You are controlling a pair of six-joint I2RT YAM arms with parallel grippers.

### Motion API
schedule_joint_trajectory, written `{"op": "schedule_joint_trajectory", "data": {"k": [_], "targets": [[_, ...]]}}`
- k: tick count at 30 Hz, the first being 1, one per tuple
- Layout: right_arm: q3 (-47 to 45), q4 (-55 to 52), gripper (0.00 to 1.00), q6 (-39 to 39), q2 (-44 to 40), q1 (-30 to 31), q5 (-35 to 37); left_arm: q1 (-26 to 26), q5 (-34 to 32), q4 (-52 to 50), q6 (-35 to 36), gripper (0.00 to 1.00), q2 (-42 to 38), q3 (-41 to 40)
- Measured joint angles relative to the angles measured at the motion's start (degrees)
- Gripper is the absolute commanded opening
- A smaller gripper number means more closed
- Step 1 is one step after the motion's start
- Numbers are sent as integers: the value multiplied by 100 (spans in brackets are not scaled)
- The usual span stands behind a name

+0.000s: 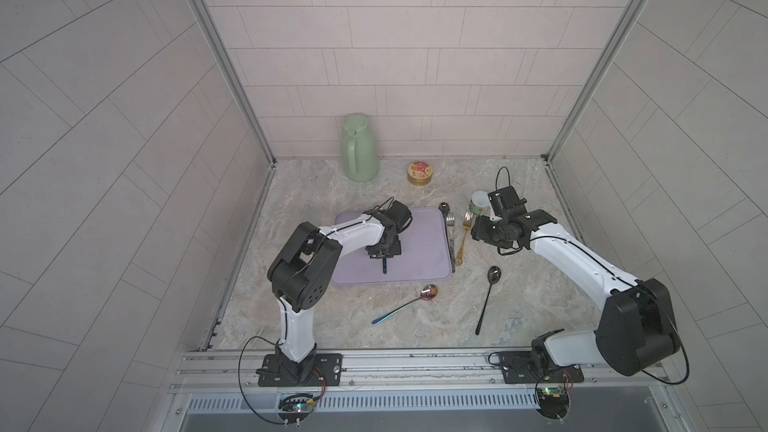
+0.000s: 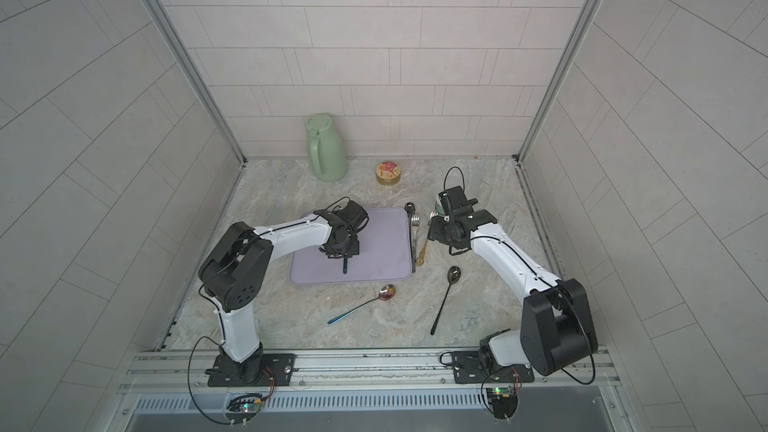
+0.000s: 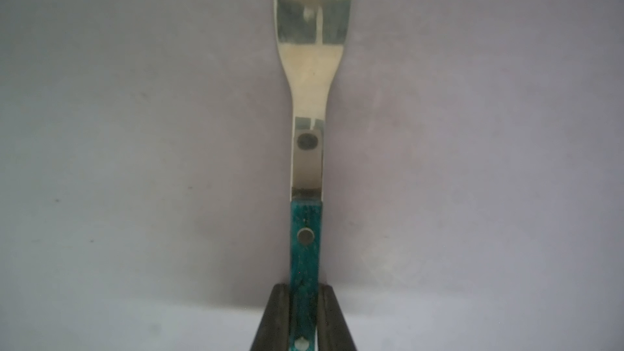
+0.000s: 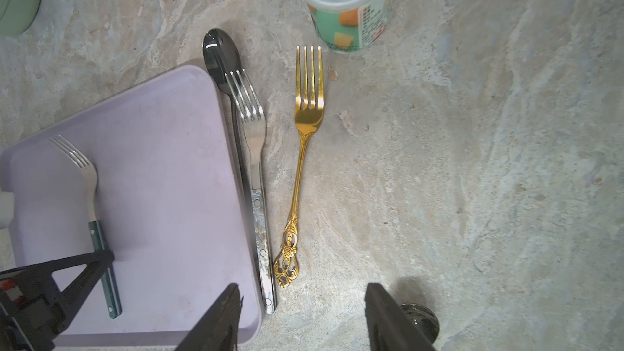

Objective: Set the spoon and fork side by side
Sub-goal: Move the fork from the tray.

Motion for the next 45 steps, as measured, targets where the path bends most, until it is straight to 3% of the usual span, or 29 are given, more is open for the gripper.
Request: {"op": "schedule_joint_trajectory", "data": {"k": [11,20,28,34,45], "targets": [[-11,79,62,-160,87,-76,-22,844,118,-15,380,13,-568,-634],[-20,76,63,-295,92,-111,-24,960,-162,44,623,13,-610,-754],[-20,76,63,-413,103,-114,-44,1032,-796,-101,1051,13,-579,-669],[-20,81,63,-452,170,-114,-44,1075,-1119,-223,1196,22,-522,-564],[-20,83,63,-459,365,-114,-221,1084,-1416,-337,1261,26,-407,-442]]}}
